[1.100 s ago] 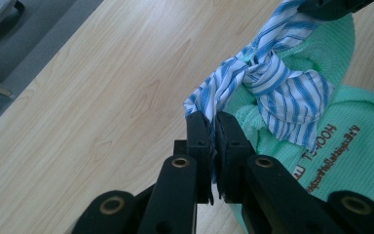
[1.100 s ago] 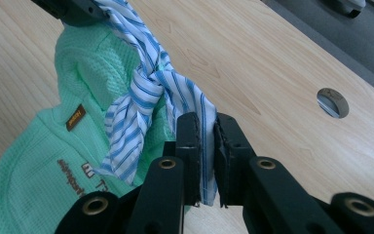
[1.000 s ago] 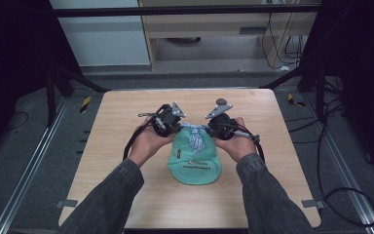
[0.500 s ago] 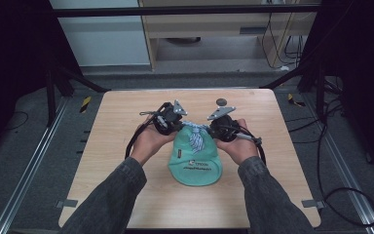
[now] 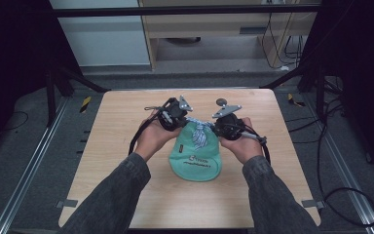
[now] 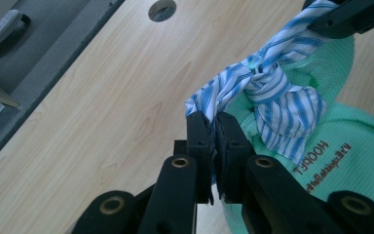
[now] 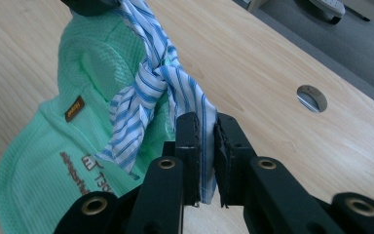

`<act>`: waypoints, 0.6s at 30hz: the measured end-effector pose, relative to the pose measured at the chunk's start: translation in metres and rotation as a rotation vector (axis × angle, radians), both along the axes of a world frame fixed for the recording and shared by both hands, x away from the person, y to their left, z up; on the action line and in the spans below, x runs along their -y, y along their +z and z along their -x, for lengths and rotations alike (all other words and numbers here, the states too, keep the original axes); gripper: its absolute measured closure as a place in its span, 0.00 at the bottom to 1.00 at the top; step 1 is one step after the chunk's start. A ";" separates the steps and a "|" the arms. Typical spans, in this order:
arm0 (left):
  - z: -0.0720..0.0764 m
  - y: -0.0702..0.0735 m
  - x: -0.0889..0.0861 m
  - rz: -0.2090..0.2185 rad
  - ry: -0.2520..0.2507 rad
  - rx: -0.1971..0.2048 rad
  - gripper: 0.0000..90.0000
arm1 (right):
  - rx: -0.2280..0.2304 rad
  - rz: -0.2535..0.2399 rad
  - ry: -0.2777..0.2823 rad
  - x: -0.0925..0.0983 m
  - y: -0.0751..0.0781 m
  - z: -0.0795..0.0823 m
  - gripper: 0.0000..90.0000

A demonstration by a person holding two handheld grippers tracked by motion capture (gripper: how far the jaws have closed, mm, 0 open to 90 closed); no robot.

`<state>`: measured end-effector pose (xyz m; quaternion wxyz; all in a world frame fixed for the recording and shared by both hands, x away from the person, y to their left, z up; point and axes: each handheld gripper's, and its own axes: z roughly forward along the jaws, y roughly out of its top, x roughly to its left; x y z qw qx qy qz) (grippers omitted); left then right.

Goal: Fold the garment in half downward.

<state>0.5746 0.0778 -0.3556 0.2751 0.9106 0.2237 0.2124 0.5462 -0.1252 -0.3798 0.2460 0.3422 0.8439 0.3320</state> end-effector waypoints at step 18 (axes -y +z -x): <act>0.031 -0.028 -0.003 0.004 -0.016 -0.034 0.95 | -0.027 -0.005 0.026 0.005 -0.028 0.021 0.90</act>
